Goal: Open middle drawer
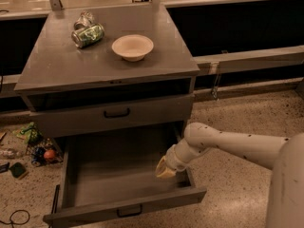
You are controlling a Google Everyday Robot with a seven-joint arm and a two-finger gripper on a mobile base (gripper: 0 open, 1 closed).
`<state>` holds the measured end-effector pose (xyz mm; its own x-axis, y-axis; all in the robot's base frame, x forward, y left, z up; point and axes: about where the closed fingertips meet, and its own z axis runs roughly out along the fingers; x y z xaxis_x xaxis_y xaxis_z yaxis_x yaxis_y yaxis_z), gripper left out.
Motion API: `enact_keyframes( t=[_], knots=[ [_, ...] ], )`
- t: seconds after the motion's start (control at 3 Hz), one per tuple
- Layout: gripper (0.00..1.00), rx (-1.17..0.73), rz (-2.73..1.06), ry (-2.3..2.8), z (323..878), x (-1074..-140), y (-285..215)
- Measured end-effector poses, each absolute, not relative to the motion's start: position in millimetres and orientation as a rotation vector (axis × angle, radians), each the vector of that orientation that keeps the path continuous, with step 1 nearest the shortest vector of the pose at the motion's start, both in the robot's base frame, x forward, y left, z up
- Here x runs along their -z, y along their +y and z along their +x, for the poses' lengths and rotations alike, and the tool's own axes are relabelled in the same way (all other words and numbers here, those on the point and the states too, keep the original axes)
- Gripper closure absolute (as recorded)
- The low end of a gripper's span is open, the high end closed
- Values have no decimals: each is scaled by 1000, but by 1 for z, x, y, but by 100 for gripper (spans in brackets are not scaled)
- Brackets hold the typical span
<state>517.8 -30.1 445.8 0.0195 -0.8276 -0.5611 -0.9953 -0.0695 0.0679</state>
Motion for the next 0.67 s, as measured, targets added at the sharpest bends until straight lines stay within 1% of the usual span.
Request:
enact_keyframes(
  t=[0.67],
  knots=[
    [100,-453,-1734,1908,536,-518,-82]
  ],
)
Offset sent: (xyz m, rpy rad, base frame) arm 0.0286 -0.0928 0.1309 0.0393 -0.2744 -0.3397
